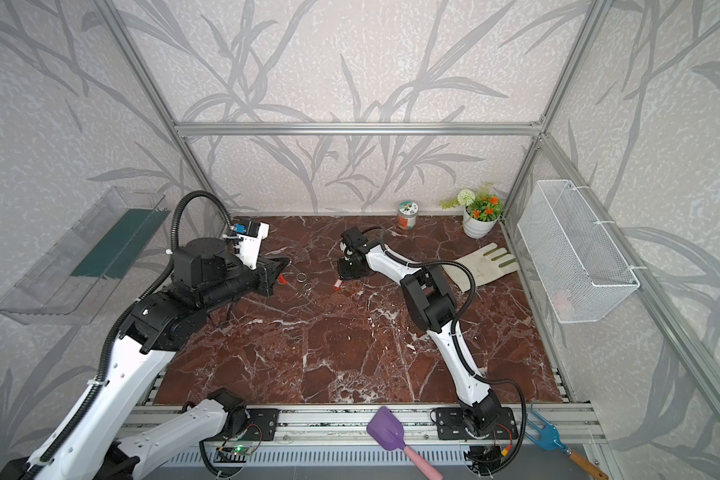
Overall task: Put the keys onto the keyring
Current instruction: 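Lower the right gripper onto the red-tagged key and grasp its tag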
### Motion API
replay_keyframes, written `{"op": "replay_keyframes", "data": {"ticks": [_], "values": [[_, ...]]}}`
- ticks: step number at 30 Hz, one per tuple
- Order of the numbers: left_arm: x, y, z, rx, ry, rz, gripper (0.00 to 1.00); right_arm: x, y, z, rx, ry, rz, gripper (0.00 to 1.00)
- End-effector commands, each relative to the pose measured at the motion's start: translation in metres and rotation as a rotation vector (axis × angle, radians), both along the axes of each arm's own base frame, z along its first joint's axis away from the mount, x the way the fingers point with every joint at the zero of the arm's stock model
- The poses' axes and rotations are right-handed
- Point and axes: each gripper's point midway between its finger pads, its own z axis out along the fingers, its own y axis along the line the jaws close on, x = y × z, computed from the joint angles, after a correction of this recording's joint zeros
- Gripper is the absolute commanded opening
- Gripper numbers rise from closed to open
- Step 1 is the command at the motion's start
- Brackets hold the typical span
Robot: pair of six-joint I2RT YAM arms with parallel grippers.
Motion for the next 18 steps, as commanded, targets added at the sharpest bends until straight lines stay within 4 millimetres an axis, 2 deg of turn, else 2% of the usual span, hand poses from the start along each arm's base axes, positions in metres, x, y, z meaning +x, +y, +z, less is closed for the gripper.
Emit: {"op": "replay_keyframes", "data": {"ticks": [1,5,10,14,18], "values": [[-0.005,0.005,-0.004,0.013,0.003,0.010,0.00,-0.007,-0.008,-0.014,-0.052,0.047,-0.008,0.00],[-0.007,0.006,-0.004,0.012,0.001,0.009,0.00,-0.014,-0.015,-0.009,-0.071,0.058,0.003,0.00],[-0.006,0.004,-0.006,0.011,0.003,0.000,0.00,-0.027,-0.029,0.010,-0.071,0.025,0.001,0.00],[-0.005,0.000,-0.007,0.004,0.003,-0.014,0.00,-0.049,-0.057,0.023,-0.091,0.015,0.002,0.00],[-0.001,-0.007,-0.007,-0.017,0.000,-0.036,0.00,-0.080,-0.095,0.029,-0.147,0.044,-0.014,0.00]]}}
